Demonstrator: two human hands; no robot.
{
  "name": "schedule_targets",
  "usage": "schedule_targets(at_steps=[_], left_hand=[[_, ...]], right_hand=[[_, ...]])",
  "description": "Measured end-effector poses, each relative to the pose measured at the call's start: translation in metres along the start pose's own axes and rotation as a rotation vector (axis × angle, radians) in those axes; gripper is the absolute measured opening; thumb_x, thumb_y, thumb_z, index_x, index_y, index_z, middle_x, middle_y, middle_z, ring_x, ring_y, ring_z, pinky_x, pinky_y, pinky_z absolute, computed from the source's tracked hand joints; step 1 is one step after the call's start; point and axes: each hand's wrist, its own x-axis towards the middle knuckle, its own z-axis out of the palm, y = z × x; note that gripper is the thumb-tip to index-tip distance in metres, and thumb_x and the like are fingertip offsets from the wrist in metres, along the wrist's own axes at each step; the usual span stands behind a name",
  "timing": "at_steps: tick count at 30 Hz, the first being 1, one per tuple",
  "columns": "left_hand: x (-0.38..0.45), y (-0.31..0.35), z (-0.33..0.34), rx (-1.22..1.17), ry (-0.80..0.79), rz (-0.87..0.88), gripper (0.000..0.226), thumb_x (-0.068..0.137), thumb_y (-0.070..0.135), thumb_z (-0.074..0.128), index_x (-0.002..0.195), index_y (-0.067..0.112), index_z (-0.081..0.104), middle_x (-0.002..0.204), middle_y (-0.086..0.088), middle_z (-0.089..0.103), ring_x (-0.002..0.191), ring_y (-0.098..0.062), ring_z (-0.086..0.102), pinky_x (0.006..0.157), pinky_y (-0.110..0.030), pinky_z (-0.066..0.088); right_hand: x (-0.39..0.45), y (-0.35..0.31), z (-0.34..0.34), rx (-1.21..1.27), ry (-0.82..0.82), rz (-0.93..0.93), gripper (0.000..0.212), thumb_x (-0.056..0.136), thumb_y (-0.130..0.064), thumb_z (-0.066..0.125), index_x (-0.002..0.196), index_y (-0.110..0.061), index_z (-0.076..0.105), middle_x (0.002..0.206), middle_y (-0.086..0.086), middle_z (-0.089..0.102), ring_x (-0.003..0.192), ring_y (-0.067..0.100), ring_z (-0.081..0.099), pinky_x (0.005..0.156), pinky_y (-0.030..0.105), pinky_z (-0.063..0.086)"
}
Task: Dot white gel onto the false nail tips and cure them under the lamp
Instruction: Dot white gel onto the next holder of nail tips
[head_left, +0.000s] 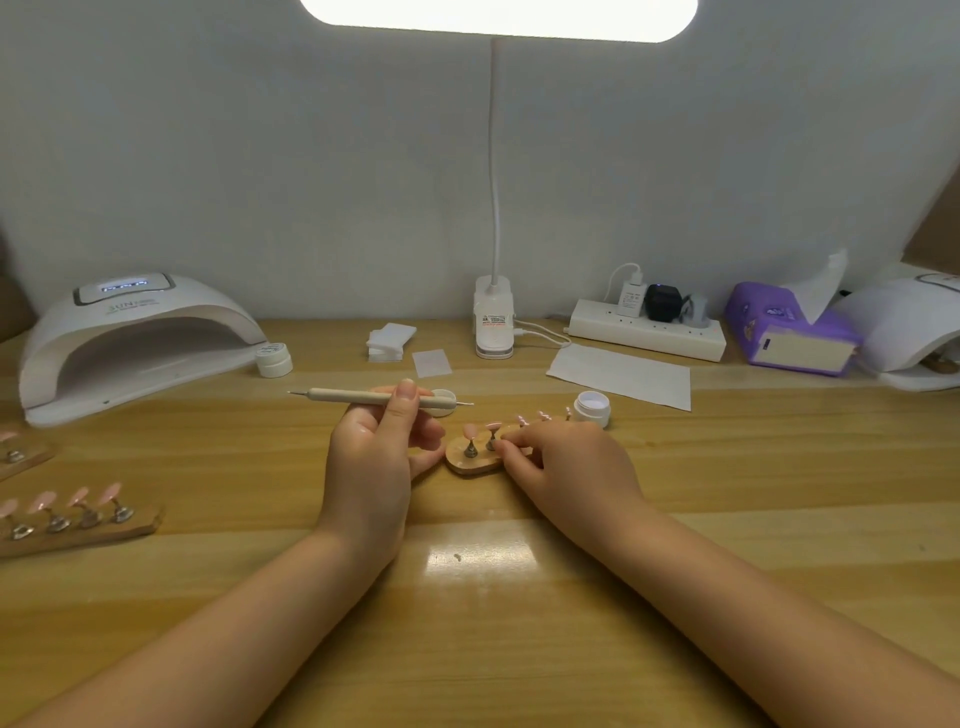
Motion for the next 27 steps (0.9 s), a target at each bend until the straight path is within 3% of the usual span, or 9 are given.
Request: schedule_targets(at_steps=[7, 10, 13, 21, 23, 27], left_hand=[[-0.0021, -0.0003, 0.0005, 0.018, -0.035, -0.001, 0.032, 0.096, 0.031, 0.054, 0.072, 0.024, 0.073, 0.063, 0.003, 0.061, 0.064, -0.008, 0.060, 0.087, -0.058, 0.053], [-0.0032, -0.0004, 0.0011, 0.024, -0.045, 0.012, 0.026, 0.096, 0.031, 0.054, 0.079, 0.020, 0.071, 0.063, 0.002, 0.061, 0.064, -0.009, 0.059, 0.087, -0.059, 0.053], [-0.0045, -0.0005, 0.0013, 0.046, -0.053, 0.027, 0.022, 0.095, 0.030, 0.054, 0.085, 0.017, 0.068, 0.064, 0.002, 0.061, 0.064, -0.009, 0.060, 0.088, -0.058, 0.053], [-0.0018, 0.0003, 0.0018, 0.022, 0.007, 0.011, 0.032, 0.098, 0.028, 0.052, 0.071, 0.020, 0.069, 0.059, 0.002, 0.058, 0.058, -0.007, 0.057, 0.091, -0.061, 0.049], [-0.0003, -0.0007, 0.0014, 0.034, 0.034, 0.025, 0.034, 0.098, 0.029, 0.052, 0.070, 0.022, 0.070, 0.057, 0.005, 0.059, 0.058, -0.007, 0.057, 0.091, -0.056, 0.050], [0.0010, -0.0035, 0.0002, 0.114, 0.068, 0.109, 0.031, 0.098, 0.031, 0.051, 0.073, 0.024, 0.068, 0.057, 0.008, 0.061, 0.058, -0.005, 0.058, 0.066, -0.026, 0.049]], right_hand=[[0.0041, 0.0013, -0.0003, -0.045, -0.037, 0.003, 0.032, 0.097, -0.047, 0.044, 0.106, -0.034, 0.072, 0.089, -0.005, 0.070, 0.086, 0.014, 0.061, 0.061, 0.028, 0.045], [0.0062, -0.0008, -0.0002, -0.069, -0.033, -0.006, 0.032, 0.097, -0.048, 0.043, 0.110, -0.037, 0.069, 0.094, -0.005, 0.070, 0.092, 0.015, 0.061, 0.062, 0.026, 0.039], [0.0070, -0.0017, -0.0010, -0.082, -0.035, -0.028, 0.032, 0.097, -0.048, 0.043, 0.114, -0.036, 0.068, 0.098, -0.006, 0.071, 0.095, 0.015, 0.062, 0.068, 0.026, 0.043], [-0.0013, -0.0051, -0.0031, -0.049, 0.056, -0.048, 0.025, 0.093, -0.040, 0.049, 0.099, -0.030, 0.071, 0.090, -0.008, 0.070, 0.087, 0.012, 0.062, 0.066, 0.030, 0.049], [-0.0028, -0.0053, -0.0034, -0.051, 0.057, -0.058, 0.025, 0.093, -0.039, 0.049, 0.099, -0.030, 0.071, 0.089, -0.009, 0.070, 0.086, 0.011, 0.063, 0.067, 0.031, 0.050], [-0.0021, -0.0057, -0.0026, -0.013, 0.031, -0.056, 0.025, 0.092, -0.035, 0.049, 0.102, -0.031, 0.071, 0.094, -0.010, 0.072, 0.091, 0.008, 0.064, 0.070, 0.031, 0.051]])
